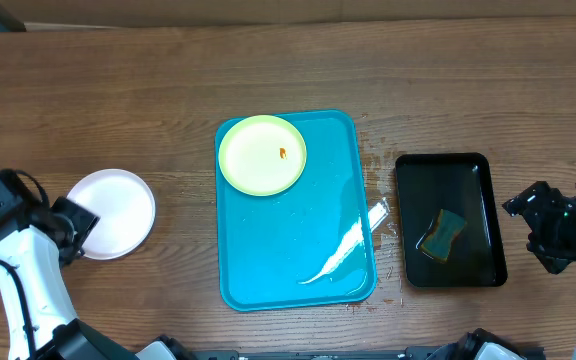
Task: Clean dirty plates on tray and stack at the side
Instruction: 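Grasp the rim of the yellow plate with the left gripper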
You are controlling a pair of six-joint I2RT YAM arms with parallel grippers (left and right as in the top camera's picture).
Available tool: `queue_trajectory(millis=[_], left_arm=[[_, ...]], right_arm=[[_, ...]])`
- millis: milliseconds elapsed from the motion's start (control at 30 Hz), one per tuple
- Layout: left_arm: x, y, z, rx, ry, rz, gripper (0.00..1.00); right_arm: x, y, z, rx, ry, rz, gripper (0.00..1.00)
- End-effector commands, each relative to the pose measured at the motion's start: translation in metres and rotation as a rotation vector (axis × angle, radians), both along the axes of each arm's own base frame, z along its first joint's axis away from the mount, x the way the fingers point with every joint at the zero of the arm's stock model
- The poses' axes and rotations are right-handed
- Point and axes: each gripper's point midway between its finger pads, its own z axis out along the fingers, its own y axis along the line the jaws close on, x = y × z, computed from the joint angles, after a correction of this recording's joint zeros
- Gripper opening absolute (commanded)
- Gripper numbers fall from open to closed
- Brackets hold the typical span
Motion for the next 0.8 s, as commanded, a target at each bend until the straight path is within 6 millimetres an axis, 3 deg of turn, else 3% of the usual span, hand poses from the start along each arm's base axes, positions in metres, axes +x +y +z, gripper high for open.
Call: queue_trajectory(millis=[0,67,167,267,400,500,767], left_arm=[[0.048,-0.050,0.038,-0.087,-0.200,-0.305,0.53],[0.064,-0.090,0.046,-0.114,-0.254,-0.516,0.53],[0.071,-0.152,0.041,-0.095,-0.234,-0.798,0.53],[0.079,-0.195,0.032,0.023,-0.196,-1.001,0.54],[0.095,-0.215,0.018,0.240,-0.099,-1.036,0.57],[0.108,-0.224,0.008,0.313,-0.082,-0.997,0.54],[0.132,-0.226,-0.039,0.231,-0.054,-0.843,0.42]], right_arm=[[0.005,-0.004,0.008,-0.022,-0.033,0.002,0.84],[0.006,-0.003,0.008,-0.031,-0.042,0.035,0.83],[0.010,0.007,0.010,-0.019,-0.066,0.119,0.83],[0.014,0.018,0.011,-0.009,-0.087,0.198,0.83],[0.018,0.042,0.013,0.011,-0.111,0.326,0.83],[0.019,0.055,0.013,0.015,-0.109,0.380,0.83],[0.020,0.070,0.013,0.020,-0.108,0.438,0.83]])
